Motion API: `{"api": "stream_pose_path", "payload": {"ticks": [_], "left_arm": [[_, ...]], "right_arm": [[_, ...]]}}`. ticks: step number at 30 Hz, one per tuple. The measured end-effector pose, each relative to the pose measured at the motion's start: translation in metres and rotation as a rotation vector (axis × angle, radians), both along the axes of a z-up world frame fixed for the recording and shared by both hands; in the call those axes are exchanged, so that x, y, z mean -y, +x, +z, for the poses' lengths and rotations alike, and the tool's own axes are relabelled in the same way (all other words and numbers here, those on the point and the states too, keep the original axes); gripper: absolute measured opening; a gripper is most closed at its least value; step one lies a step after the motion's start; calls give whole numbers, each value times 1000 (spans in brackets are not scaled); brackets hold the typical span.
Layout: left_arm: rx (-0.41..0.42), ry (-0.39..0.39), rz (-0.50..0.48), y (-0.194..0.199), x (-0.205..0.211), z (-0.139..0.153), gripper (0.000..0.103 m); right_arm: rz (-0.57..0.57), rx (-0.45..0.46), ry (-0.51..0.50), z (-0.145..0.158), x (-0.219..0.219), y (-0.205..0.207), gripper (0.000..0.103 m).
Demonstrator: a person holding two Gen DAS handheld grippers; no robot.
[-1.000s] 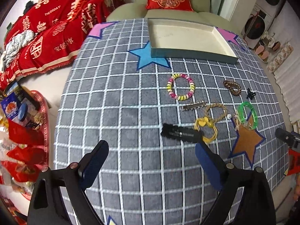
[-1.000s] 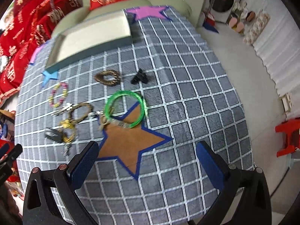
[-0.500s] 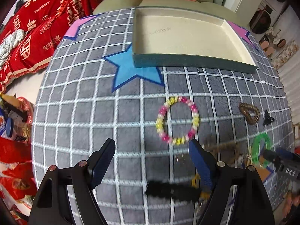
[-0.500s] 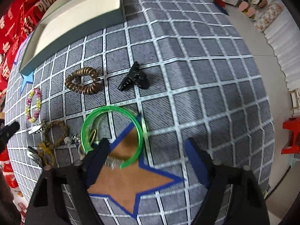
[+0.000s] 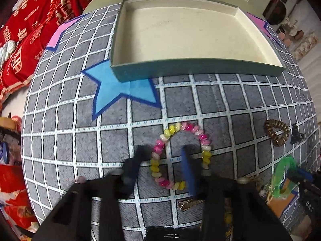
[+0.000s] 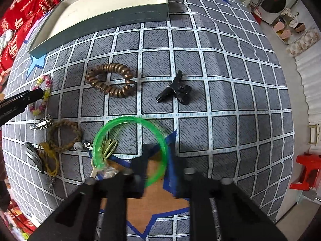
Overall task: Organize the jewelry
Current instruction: 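Grasp the beaded bracelet with the left tool while the right tool grasps the green bangle, then place the beaded bracelet in the tray with the left tool while the right places the green bangle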
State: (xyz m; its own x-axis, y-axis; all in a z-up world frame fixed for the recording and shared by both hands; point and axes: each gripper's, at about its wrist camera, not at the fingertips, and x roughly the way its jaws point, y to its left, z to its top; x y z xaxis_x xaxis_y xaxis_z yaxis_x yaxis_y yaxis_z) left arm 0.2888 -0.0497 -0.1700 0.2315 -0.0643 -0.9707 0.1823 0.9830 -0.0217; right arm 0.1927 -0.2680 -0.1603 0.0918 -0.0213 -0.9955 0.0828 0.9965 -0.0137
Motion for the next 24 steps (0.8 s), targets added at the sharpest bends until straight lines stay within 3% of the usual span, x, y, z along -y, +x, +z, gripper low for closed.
{"api": "stream_pose_path", "payload": {"ticks": [1,6,12,21,24], "left_arm": [[-5,-1,-6,2,1,1,17],[-12,-49,9,6,-2,10,17],[18,-90,24,11,2,44,17],[100,-159,74,52,-6,90,17],[127,-171,94,79,-4,101,17]], "right_arm": [[-7,-6,12,4,-4,5,7],[4,-14,60,11,6,12,7],[33,21,142,50,8,35,7],[43,127,232,100,29,115,7],[48,159,246,98,51,142,7]]}}
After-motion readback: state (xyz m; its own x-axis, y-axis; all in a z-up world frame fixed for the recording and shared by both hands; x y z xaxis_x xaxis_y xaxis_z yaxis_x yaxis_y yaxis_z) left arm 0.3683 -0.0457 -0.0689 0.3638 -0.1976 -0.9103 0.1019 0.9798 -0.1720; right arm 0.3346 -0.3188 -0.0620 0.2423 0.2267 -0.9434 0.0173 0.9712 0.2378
